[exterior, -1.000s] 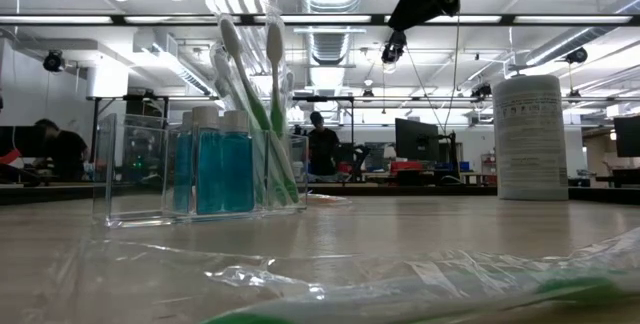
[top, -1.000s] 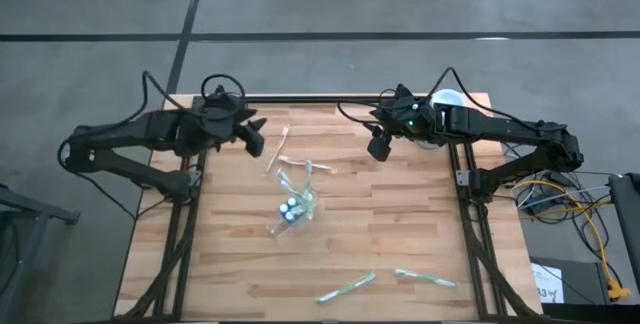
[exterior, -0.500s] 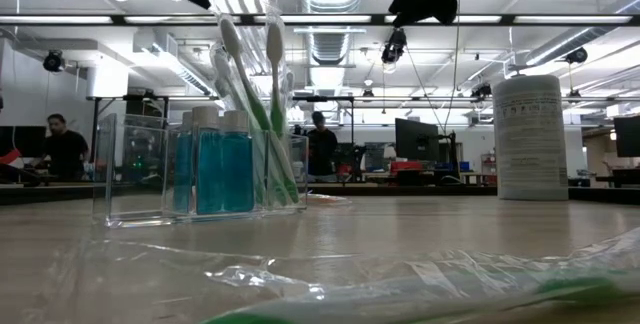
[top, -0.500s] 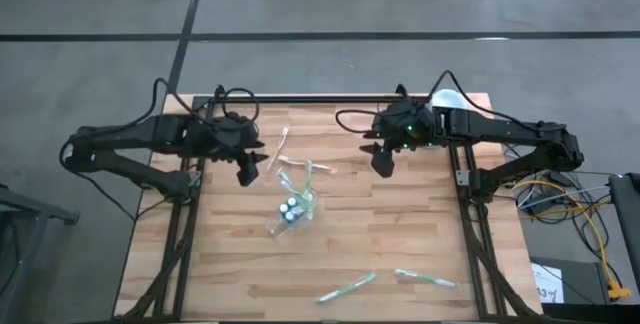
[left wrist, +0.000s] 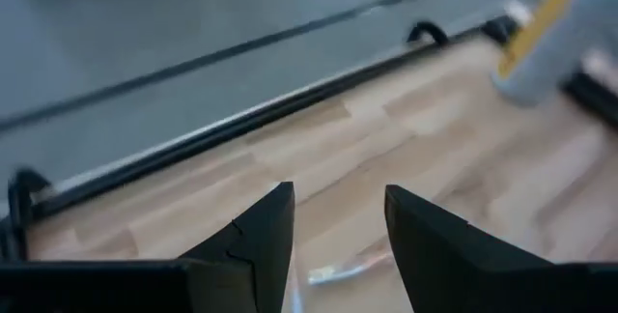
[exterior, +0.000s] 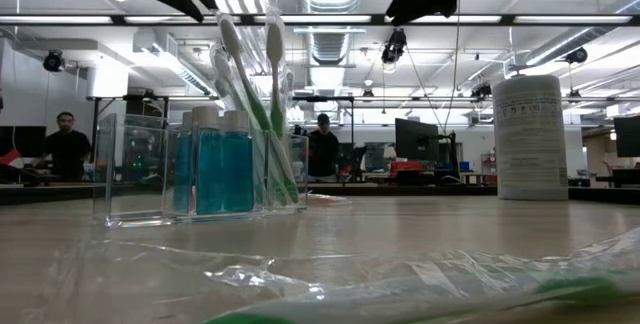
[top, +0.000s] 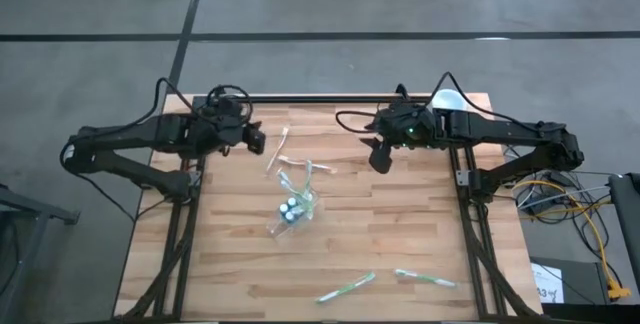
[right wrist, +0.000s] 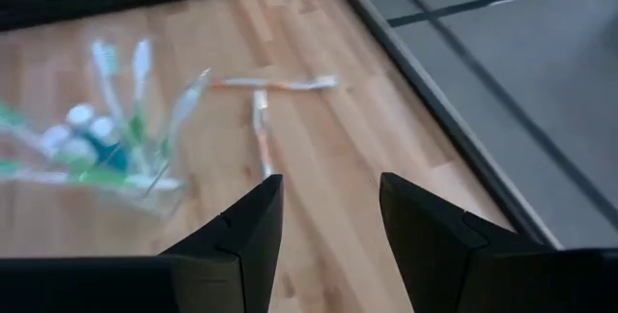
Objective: Pick & Place toothbrushing station
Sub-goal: Put the orange toothbrush into the transparent organizer
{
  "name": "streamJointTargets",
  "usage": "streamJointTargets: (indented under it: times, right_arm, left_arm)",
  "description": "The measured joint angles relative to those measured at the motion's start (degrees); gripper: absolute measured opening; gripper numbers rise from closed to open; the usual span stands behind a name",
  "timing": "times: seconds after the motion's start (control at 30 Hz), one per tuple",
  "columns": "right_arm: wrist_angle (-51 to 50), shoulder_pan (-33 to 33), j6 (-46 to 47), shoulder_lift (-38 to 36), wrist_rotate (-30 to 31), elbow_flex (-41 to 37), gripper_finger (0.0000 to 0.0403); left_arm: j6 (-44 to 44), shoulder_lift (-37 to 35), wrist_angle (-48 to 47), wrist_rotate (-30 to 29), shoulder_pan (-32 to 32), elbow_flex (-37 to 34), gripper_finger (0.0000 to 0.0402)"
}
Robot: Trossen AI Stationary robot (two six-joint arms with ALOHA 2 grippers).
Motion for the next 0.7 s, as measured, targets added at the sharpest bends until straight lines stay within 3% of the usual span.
streamJointTargets:
  times: [0.13,0.37,0.43,0.6,0.7]
  right_arm:
    - [1.2,0.0,0.0,0.3,4.2,0.0,0.0169]
    - [2.3,-0.2,-5.5,0.4,5.0,0.0,0.0169]
    - [2.4,-0.3,-5.4,0.4,5.0,0.0,0.0169]
    - [2.3,-0.4,-2.2,0.4,5.0,0.0,0.0169]
    - [2.2,-0.4,0.4,0.4,5.0,0.0,0.0169]
  left_arm:
    - [-4.2,1.4,-0.1,0.5,1.6,-0.5,0.0167]
    - [3.8,6.7,1.6,1.7,6.2,-0.5,0.0167]
    - [4.8,8.5,2.3,5.6,8.8,-0.5,0.0167]
    - [8.7,13.0,2.4,22.8,17.8,-0.5,0.0167]
    - [11.9,15.6,2.4,24.4,22.3,-0.5,0.0167]
